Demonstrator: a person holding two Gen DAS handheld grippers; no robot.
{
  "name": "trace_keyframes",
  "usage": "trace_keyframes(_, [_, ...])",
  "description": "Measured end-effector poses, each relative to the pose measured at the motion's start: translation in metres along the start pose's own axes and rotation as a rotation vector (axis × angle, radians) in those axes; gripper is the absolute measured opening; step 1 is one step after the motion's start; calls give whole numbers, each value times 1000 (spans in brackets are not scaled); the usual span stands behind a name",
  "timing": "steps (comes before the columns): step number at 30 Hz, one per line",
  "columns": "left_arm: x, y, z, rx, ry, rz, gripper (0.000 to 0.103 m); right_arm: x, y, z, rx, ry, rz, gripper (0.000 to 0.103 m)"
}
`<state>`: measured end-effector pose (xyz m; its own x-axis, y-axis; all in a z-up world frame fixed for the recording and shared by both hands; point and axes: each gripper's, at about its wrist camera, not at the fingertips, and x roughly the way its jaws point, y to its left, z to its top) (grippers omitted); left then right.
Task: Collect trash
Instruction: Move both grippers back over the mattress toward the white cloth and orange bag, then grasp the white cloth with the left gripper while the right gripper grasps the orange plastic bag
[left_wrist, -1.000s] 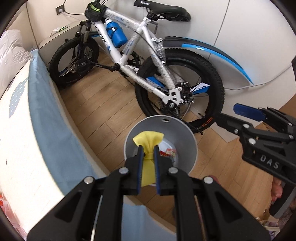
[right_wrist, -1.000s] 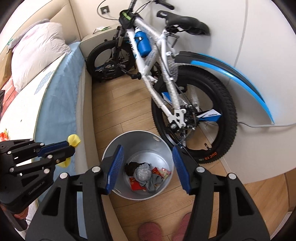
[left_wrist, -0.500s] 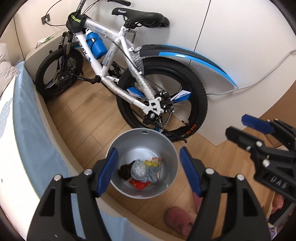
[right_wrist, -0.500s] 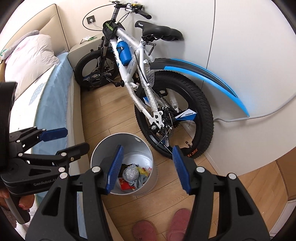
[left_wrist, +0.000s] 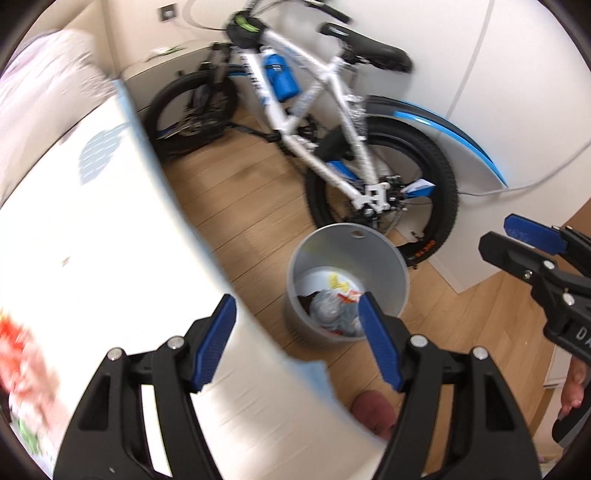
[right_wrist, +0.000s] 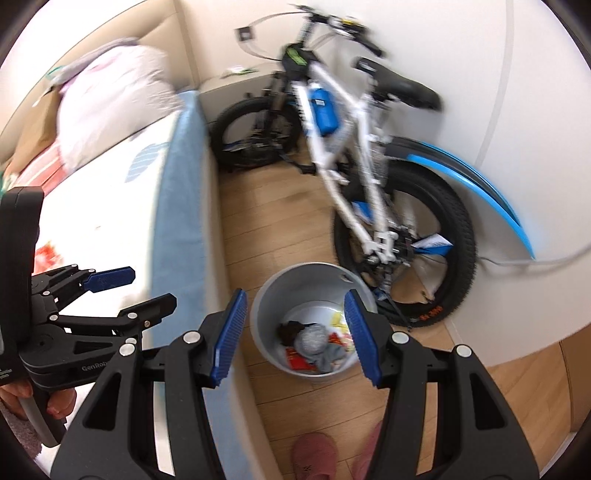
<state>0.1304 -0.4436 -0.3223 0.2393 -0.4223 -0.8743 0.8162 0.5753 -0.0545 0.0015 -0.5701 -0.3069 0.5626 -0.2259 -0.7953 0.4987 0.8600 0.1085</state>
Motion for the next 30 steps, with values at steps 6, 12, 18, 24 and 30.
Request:
trace_keyframes(6, [-50, 67, -42, -86, -22, 99, 69, -16, 88, 3, -102, -12, 94, 53])
trace_keyframes(12, [-103, 145, -92, -200, -47, 224, 69, -25, 181, 4, -200, -11, 195, 53])
trace_keyframes(18, [-138, 213, -129, -343, -61, 304, 69, -25, 263, 8, -288, -17, 264, 53])
trace_keyframes(24, [-140, 251, -139, -442, -72, 312, 69, -2, 312, 11, -333, -7, 293, 53])
trace_keyframes(30, [-116, 273, -140, -480, -52, 295, 69, 37, 335, 16, -345, 26, 308, 53])
